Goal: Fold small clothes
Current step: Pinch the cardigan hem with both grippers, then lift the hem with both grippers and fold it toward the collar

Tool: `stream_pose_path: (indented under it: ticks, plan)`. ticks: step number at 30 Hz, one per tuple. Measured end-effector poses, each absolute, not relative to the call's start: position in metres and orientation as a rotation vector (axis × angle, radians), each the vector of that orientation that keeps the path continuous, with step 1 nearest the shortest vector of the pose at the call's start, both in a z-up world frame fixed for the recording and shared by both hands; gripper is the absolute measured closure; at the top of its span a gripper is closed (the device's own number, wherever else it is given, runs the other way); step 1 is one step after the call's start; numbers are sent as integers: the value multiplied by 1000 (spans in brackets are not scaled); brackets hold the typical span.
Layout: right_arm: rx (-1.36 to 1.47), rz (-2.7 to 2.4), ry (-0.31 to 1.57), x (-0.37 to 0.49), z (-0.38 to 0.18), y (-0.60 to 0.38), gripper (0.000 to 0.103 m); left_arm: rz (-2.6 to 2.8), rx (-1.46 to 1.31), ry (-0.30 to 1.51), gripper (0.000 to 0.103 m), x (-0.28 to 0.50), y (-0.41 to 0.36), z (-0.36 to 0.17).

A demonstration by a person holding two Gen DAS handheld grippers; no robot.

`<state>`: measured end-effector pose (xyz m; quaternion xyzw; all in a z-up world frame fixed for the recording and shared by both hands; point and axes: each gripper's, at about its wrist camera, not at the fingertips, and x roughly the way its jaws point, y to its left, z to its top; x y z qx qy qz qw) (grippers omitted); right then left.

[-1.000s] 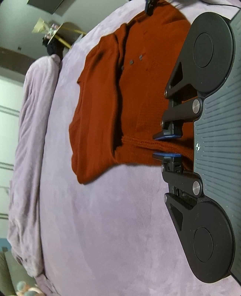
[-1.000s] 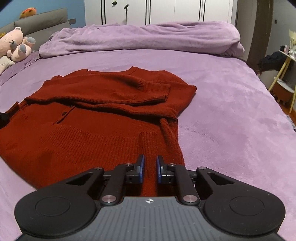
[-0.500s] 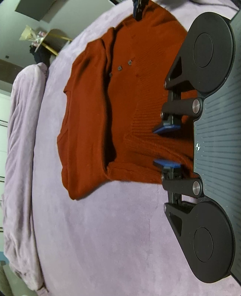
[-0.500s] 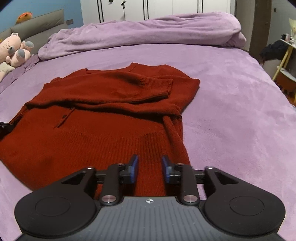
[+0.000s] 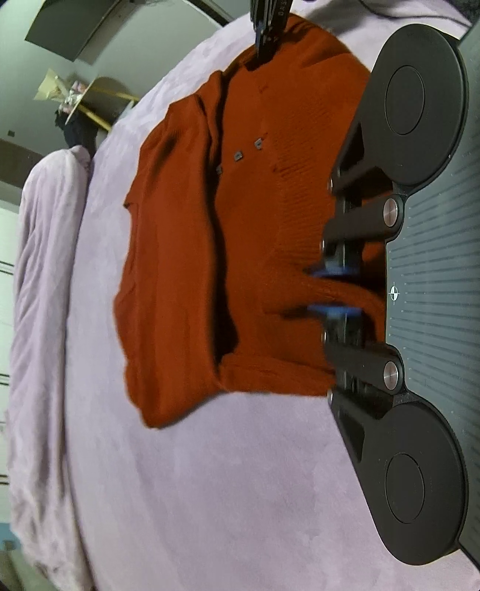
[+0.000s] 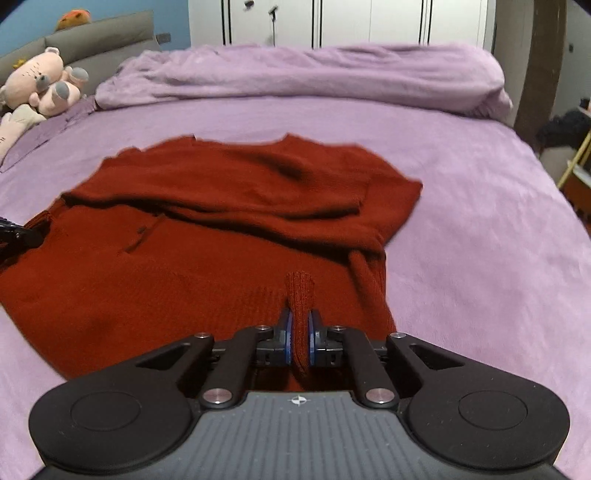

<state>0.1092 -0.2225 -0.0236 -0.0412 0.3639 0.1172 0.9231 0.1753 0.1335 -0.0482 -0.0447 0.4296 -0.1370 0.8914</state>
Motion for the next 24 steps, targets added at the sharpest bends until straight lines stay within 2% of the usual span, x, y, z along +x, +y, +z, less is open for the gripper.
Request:
stream_pose_path:
  ticks: [5, 10, 13, 17, 18, 20, 21, 22, 24]
  plan:
    - [15, 214, 621, 124, 12, -235, 96, -277, -175, 795, 95, 179, 147, -10]
    - [60, 94, 565, 177, 17, -237, 96, -186, -271, 657, 95, 217, 168, 21]
    - [101, 75, 654, 214, -4, -237, 95, -145, -292, 673, 94, 252, 168, 10]
    - [52, 87, 760, 236, -33, -232, 91, -127, -256, 807, 92, 289, 156, -32]
    - [50, 99, 770, 236, -36, -233, 90, -140, -257, 846, 89, 293, 155, -41]
    - [60, 149, 768, 233, -38, -237, 78, -167, -272, 869, 72, 290, 154, -50]
    - [61, 163, 769, 232, -39, -239, 77, -192, -277, 860, 59, 286, 154, -52]
    - [51, 162, 773, 231, -41, -239, 78, -213, -274, 850, 55, 282, 154, -54]
    - [28, 162, 772, 230, -44, -235, 81, -223, -235, 849, 59, 279, 151, -55]
